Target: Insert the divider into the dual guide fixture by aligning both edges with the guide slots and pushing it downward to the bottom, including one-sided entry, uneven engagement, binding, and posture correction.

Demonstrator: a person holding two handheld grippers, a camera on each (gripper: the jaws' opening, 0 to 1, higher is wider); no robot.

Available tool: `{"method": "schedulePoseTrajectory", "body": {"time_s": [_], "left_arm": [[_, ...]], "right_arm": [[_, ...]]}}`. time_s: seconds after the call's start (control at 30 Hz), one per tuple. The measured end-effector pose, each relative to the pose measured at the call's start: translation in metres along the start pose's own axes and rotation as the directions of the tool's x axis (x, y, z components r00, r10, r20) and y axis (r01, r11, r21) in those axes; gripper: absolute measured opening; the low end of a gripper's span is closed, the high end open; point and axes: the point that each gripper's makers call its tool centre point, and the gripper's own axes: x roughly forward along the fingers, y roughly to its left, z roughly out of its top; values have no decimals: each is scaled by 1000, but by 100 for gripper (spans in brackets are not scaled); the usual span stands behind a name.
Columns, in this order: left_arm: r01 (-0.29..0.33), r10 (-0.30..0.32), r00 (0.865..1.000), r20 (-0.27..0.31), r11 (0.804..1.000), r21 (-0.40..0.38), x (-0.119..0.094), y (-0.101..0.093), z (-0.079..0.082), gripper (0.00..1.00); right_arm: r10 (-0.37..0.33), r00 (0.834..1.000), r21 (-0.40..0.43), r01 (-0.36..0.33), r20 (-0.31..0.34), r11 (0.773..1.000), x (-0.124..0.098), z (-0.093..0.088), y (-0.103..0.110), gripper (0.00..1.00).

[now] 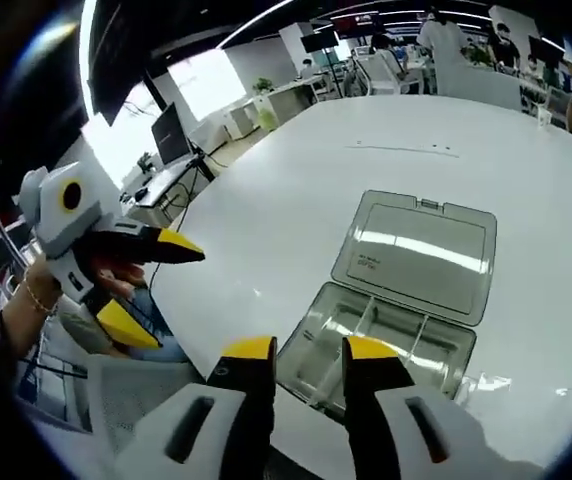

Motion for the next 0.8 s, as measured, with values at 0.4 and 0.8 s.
{"method": "schedulePoseTrajectory", "body": {"time_s": [0.4, 0.8], "left_arm": [[-26, 26, 1000, 5, 1000, -3, 7, -15, 6, 57], [-24, 24, 1000, -12, 1000, 2, 13, -22, 6, 58]], "right_arm": [[51, 996, -92, -44, 69, 995, -34, -7, -11, 31], [40, 998, -168, -30, 53, 985, -57, -15, -35, 44]]}}
